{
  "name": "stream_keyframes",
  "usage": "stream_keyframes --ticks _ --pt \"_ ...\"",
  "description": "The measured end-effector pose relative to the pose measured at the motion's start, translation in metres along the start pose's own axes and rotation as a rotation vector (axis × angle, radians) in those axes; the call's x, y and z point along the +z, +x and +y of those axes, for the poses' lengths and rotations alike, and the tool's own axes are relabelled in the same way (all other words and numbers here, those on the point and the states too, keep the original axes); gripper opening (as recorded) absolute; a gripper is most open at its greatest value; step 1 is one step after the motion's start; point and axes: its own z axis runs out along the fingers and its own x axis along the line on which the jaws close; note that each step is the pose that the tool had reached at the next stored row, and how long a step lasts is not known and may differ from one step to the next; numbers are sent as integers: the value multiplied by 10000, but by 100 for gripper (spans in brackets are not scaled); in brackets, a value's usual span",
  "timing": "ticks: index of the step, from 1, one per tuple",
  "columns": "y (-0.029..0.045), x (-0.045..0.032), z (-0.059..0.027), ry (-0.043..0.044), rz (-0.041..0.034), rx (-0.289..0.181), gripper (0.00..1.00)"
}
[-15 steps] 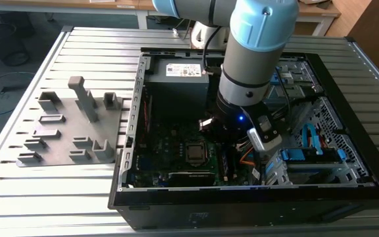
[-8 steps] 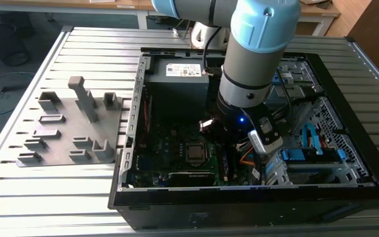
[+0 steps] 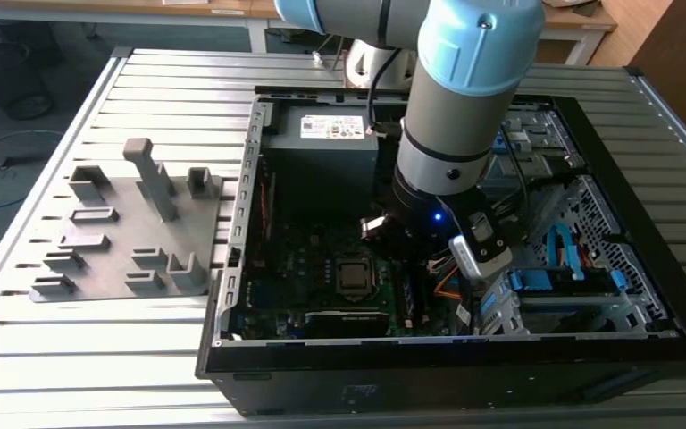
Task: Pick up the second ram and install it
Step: 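Insert the second ram into the second slot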
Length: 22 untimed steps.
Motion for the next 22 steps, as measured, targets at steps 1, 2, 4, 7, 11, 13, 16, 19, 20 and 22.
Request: stream_keyframes --ticks 1,2,4,7,11,13,16,19,20,22 --pt "0 0 0 0 0 0 14" --pt "0 0 0 1 0 0 14" --pt "1 0 0 -4 -1 0 14" --pt "1 0 -1 -28 1 2 14" --pt "0 1 0 -42 0 1 14" --pt "0 3 2 -45 0 1 14" --pt "1 7 13 -45 0 1 14" --pt "1 12 40 -46 1 2 14" --pt "1 13 48 -45 0 1 14" --pt "0 13 50 -45 0 -1 14"
